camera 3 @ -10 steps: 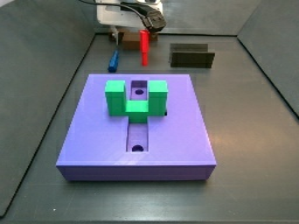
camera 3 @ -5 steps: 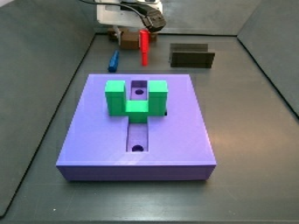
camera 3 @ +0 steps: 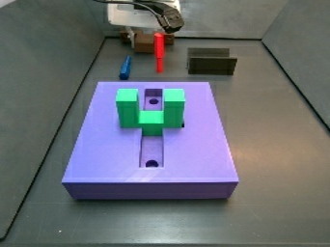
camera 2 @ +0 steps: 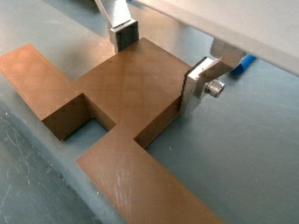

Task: Pick up the brown object. Move up. Place the brown object on the fixture. Regrasp the brown object. Move to above the board. Insert the brown object.
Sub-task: Pick up the brown object, then move up, then place the brown object on the fixture.

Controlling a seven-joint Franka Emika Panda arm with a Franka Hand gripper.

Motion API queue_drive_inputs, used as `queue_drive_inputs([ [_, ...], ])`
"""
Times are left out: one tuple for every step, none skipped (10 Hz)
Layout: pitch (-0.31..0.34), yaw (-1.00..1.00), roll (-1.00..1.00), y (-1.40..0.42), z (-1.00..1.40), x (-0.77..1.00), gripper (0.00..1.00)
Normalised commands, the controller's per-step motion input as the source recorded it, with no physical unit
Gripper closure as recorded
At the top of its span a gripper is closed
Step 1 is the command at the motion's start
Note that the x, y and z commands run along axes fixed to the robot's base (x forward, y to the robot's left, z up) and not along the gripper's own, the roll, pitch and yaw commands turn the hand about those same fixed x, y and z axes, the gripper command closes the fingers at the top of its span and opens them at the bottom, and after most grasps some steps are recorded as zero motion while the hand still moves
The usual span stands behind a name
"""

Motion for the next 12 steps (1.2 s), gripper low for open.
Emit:
queue_drive_inputs([
  [0.0, 0.0, 0.0, 0.0, 0.0, 0.0, 1.0],
  [0.0, 0.0, 0.0, 0.0, 0.0, 0.0, 1.0],
  [0.0, 0.0, 0.0, 0.0, 0.0, 0.0, 1.0],
  [0.0, 0.0, 0.0, 0.0, 0.0, 0.0, 1.0],
  [0.0, 0.0, 0.0, 0.0, 0.0, 0.0, 1.0],
  [0.0, 0.0, 0.0, 0.0, 0.0, 0.0, 1.0],
  [0.0, 0.0, 0.0, 0.0, 0.83, 0.0, 1.0],
  [0.024, 0.02, 0.0, 0.05, 0.82, -0.05, 1.0],
  [0.063, 0.01, 0.01, 0.03, 0.66, -0.09, 1.0],
  [0.065, 0.0, 0.04, 0.01, 0.48, -0.07, 1.0],
  [0.0, 0.0, -0.01, 0.0, 0.0, 0.0, 1.0],
  [0.0, 0.0, -0.61, 0.0, 0.41, 0.15, 1.0],
])
